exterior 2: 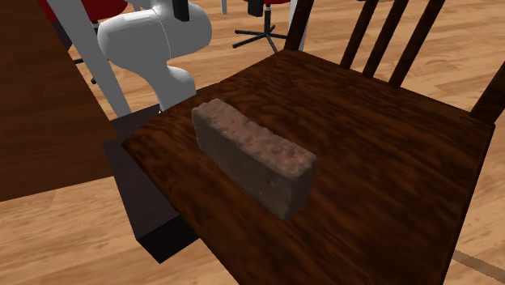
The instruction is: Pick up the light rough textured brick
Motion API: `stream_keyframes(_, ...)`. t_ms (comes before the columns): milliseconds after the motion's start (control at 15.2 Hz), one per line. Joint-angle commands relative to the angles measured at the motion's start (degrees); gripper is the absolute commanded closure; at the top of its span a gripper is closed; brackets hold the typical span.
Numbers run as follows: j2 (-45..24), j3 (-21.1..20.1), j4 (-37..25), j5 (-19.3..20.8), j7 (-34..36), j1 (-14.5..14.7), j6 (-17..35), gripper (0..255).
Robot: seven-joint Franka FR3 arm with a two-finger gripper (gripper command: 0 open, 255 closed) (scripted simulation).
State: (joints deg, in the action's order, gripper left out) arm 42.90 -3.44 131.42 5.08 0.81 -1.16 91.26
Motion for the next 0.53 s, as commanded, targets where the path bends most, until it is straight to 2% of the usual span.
stream_keyframes(0,0.0,0.0,0.0,0.0,0.0,0.0,0.0,0)
stream_keyframes(462,-12.9,5.3,-1.8,-1.7,-5.8,0.1,10.2,0)
